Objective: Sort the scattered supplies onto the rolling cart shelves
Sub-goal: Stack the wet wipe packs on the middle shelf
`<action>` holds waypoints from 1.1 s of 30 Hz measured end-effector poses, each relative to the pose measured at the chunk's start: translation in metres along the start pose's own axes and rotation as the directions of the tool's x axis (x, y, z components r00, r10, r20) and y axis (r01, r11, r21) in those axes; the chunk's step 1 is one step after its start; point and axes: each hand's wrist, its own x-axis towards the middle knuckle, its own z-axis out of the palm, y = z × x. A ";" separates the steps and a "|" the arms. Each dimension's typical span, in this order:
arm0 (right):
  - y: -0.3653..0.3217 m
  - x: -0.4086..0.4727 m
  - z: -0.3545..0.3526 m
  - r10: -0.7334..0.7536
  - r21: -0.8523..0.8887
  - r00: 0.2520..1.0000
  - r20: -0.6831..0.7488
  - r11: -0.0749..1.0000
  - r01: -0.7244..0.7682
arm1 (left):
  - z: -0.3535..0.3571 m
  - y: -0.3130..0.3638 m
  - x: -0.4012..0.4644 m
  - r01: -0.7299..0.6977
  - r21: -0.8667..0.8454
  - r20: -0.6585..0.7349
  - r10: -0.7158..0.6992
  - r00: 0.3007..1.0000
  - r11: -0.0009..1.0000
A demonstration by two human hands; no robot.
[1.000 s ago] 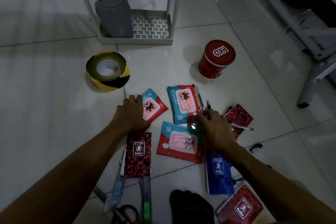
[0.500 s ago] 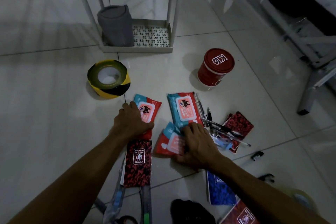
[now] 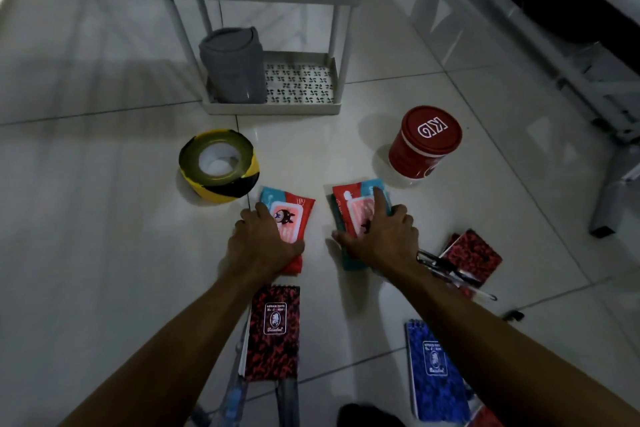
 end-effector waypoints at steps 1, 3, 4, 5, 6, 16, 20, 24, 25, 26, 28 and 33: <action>-0.001 -0.002 0.003 -0.045 -0.067 0.999 -0.003 0.997 0.045 | 0.000 0.000 -0.001 0.000 0.009 0.000 0.000 1.000 1.000; -0.006 -0.005 0.007 -0.118 -0.145 0.993 -0.010 0.983 0.116 | -0.001 0.000 -0.001 0.006 0.020 -0.004 -0.006 1.000 1.000; -0.008 -0.005 0.008 -0.130 -0.144 0.992 0.000 0.981 0.128 | -0.001 0.000 -0.001 0.008 0.022 -0.008 -0.007 1.000 1.000; -0.009 -0.004 0.009 -0.127 -0.126 0.992 0.019 0.984 0.129 | -0.001 0.000 -0.001 0.006 0.022 -0.011 -0.006 1.000 1.000; -0.009 -0.003 0.009 -0.118 -0.104 0.992 0.042 0.987 0.122 | -0.001 0.000 0.000 0.004 0.020 -0.015 -0.004 1.000 1.000; -0.002 0.006 0.008 -0.066 0.044 0.995 0.078 0.997 0.063 | -0.016 0.004 -0.002 0.007 0.017 0.036 -0.008 0.999 1.000; -0.014 0.011 -0.006 -0.073 0.095 0.996 0.057 0.993 0.067 | -0.038 0.014 0.001 0.010 -0.005 0.033 -0.010 0.999 1.000; -0.040 0.022 -0.032 -0.137 0.129 0.989 -0.063 0.981 0.144 | -0.070 0.030 0.009 -0.051 -0.044 -0.061 0.049 0.997 0.998; -0.048 0.028 -0.043 -0.147 0.141 0.984 -0.100 0.977 0.160 | -0.080 0.036 0.015 -0.061 -0.030 -0.081 0.058 0.995 0.998; -0.057 0.033 -0.055 -0.152 0.148 0.979 -0.136 0.974 0.172 | -0.092 0.043 0.022 -0.060 -0.006 -0.092 0.059 0.994 0.998; -0.072 0.039 -0.082 -0.180 0.130 0.962 -0.205 0.969 0.209 | -0.117 0.055 0.035 -0.027 0.039 -0.120 0.031 0.992 0.999; -0.098 0.052 -0.150 -0.236 0.068 0.952 -0.196 0.965 0.253 | -0.184 0.069 0.050 -0.061 -0.014 -0.211 0.057 0.976 0.998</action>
